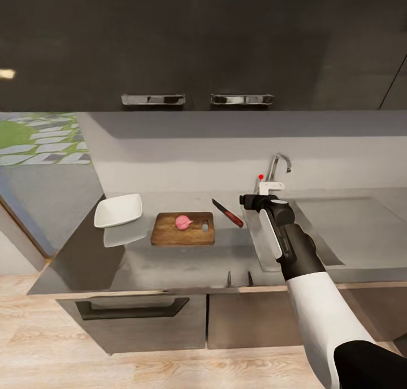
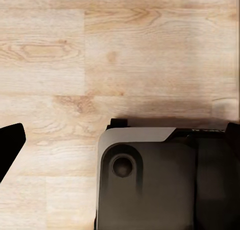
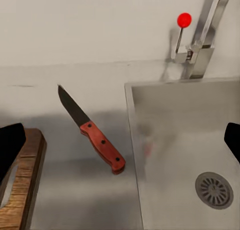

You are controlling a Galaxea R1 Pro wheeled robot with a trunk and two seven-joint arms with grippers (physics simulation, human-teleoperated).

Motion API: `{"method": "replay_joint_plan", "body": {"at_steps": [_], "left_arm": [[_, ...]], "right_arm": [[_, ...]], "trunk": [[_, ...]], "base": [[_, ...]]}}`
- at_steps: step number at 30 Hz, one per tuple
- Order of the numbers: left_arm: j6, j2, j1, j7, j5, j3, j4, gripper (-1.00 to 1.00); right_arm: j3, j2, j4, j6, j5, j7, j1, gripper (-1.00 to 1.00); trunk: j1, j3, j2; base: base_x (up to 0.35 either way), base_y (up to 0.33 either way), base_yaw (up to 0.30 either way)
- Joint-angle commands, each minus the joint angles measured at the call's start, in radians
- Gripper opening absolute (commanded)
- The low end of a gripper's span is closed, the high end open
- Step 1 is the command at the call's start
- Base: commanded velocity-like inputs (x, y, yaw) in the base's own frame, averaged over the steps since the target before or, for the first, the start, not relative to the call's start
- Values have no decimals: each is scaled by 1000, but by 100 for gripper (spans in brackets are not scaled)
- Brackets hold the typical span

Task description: In the kitchen, take the Vidalia onion out of the sink, dice it on the chopping board with the paring knife, put the diced onion into the bowl on the countertop, then place both the paring knife and the chopping board into the sink.

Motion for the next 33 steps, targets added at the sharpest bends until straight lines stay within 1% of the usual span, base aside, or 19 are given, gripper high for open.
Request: {"method": "replay_joint_plan", "body": {"at_steps": [1, 9, 18, 27, 33], "left_arm": [[-3, 1, 0, 8, 10, -8, 0, 100], [-2, 1, -1, 8, 9, -8, 1, 100], [-2, 1, -1, 8, 9, -8, 2, 100], [-2, 1, -1, 8, 9, -8, 5, 100], [-3, 1, -1, 8, 9, -9, 6, 100]], "right_arm": [[2, 0, -1, 3, -11, -9, -1, 100], [3, 0, 0, 3, -11, -9, 0, 100], [3, 0, 14, 3, -12, -8, 0, 100], [3, 1, 35, 1, -12, -7, 0, 100], [3, 1, 50, 0, -12, -6, 0, 100]], "trunk": [[1, -2, -2], [1, -6, -2], [1, -17, -2], [1, -29, -2], [1, -39, -2]], "base": [[209, -98, 0], [193, -55, 0], [205, -4, 0], [88, 0, 0], [157, 0, 0]]}}
